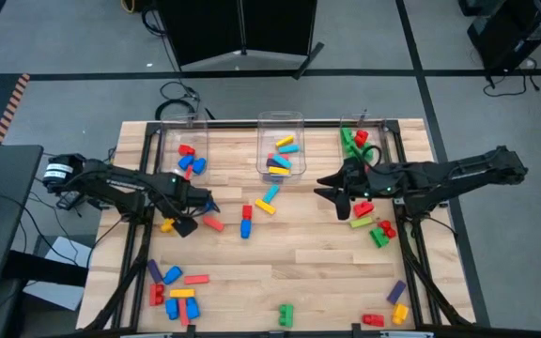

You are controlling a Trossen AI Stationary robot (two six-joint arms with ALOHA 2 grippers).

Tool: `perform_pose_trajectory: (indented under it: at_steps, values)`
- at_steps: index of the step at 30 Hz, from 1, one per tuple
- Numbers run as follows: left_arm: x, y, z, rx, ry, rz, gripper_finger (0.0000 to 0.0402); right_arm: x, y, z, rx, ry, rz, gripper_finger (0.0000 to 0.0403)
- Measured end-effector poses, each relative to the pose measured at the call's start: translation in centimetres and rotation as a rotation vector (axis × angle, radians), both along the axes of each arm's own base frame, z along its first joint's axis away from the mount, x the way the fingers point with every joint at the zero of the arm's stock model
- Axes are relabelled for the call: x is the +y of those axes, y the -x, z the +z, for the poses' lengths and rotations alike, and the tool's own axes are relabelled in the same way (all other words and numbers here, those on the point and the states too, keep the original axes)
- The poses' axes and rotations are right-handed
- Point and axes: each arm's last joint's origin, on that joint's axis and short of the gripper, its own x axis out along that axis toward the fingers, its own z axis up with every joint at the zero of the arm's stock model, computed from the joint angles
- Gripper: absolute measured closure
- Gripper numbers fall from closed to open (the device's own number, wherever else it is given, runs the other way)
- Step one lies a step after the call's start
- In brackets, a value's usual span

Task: Sort blocks by size
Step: Put the yellow 1 stud game piece into the left transparent bin

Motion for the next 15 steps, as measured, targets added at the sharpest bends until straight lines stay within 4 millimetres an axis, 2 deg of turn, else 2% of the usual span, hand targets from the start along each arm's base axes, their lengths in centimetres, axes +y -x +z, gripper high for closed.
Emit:
perform_pose_trajectory:
  at_steps: [7, 15]
  values:
    - [0.2, 0.1, -0.2, 0.005, 0.004, 0.045, 0.0176, 0.1, -0.7, -0.7, 0.034, 0.008, 0.001, 0.0215]
    - [0.0, 1.2, -2.6, 0.003, 0.032, 0.074, 0.0176, 0.2, -1.1, -1.1, 0.056, 0.015, 0.008, 0.0215]
